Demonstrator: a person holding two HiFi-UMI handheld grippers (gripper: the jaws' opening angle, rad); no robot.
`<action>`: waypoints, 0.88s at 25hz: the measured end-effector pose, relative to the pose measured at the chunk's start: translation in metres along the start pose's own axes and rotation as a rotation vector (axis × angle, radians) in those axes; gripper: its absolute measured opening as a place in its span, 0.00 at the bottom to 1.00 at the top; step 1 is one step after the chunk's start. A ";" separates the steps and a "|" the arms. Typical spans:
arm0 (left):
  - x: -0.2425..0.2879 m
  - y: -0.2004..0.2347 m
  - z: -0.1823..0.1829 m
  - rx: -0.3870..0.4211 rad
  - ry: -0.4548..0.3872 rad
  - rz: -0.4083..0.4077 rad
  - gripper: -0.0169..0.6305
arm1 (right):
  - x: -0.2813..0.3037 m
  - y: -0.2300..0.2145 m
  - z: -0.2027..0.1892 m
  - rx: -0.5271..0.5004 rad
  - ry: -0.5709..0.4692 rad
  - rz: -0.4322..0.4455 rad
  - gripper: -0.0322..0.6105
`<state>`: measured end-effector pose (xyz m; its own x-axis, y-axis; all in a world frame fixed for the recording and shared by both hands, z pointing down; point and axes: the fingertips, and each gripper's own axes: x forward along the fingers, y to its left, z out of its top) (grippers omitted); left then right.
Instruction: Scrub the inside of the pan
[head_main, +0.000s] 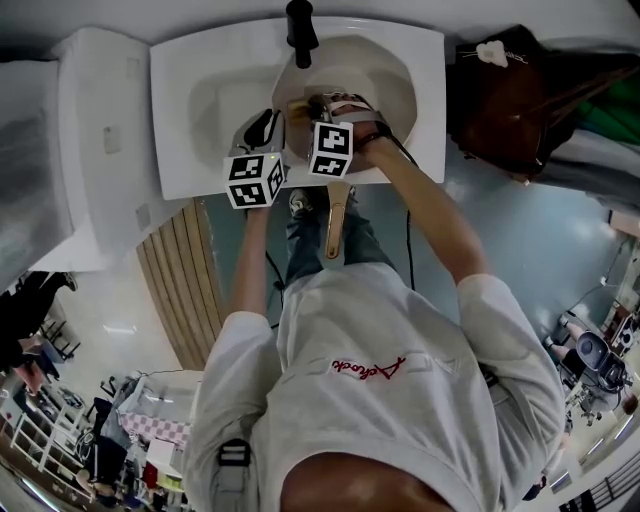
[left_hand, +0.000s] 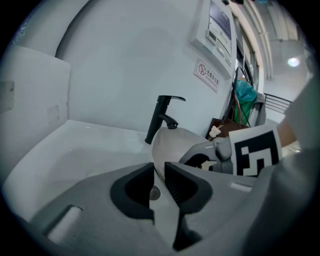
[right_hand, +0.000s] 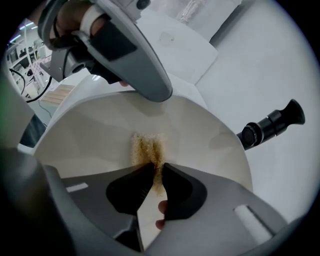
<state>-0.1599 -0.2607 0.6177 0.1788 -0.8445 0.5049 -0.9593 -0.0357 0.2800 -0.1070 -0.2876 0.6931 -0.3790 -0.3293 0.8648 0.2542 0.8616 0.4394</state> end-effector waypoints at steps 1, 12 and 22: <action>0.000 0.000 0.000 -0.001 0.000 0.000 0.13 | 0.001 -0.004 0.001 -0.001 0.002 -0.002 0.16; -0.001 0.001 -0.001 -0.003 0.002 -0.005 0.13 | 0.010 -0.033 0.001 -0.012 0.026 -0.031 0.16; 0.000 0.002 -0.002 -0.003 0.006 -0.005 0.13 | 0.017 -0.061 -0.021 0.030 0.086 -0.068 0.16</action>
<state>-0.1610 -0.2596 0.6200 0.1847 -0.8408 0.5088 -0.9579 -0.0382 0.2845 -0.1102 -0.3538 0.6866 -0.3162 -0.4184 0.8514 0.2035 0.8467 0.4917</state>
